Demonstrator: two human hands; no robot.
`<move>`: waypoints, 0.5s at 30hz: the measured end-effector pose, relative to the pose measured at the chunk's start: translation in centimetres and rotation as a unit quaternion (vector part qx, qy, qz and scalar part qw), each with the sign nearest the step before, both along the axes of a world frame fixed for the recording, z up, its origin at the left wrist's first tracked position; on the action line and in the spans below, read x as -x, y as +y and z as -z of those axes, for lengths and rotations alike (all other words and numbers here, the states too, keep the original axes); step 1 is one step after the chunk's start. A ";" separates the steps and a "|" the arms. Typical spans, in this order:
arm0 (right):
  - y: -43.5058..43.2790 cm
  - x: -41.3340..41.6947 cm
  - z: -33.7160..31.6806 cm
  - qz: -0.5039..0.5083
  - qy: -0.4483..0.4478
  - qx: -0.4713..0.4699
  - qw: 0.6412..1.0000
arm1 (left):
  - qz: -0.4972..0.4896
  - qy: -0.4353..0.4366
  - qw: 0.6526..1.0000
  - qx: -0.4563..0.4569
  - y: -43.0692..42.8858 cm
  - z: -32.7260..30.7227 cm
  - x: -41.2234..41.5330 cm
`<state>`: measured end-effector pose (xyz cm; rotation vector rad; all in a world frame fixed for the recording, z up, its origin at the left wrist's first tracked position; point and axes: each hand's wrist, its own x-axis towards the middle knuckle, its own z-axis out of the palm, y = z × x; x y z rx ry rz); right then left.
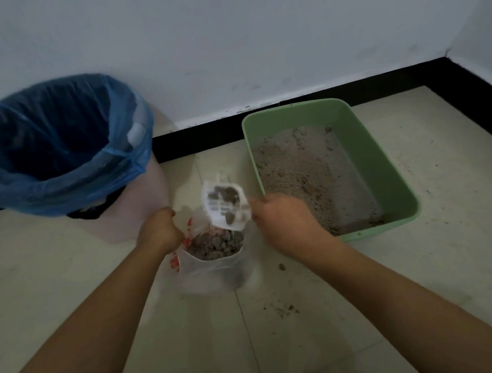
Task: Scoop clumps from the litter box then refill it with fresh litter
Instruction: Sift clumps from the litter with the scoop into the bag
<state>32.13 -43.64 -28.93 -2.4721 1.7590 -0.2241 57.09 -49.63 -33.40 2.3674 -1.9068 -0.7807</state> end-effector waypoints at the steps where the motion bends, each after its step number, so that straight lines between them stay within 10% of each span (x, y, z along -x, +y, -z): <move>1: 0.5 -0.6 0.2 -0.045 0.060 0.024 0.997 | -0.011 0.003 1.000 0.008 0.1 0.1 -0.2; 7: 1.0 0.0 1.5 -0.081 0.110 0.114 0.984 | -0.029 0.012 0.999 0.041 0.0 -0.3 0.4; 15: -0.7 4.1 -1.9 0.108 -0.040 0.094 0.989 | 0.034 -0.010 0.979 0.200 0.3 -1.5 4.4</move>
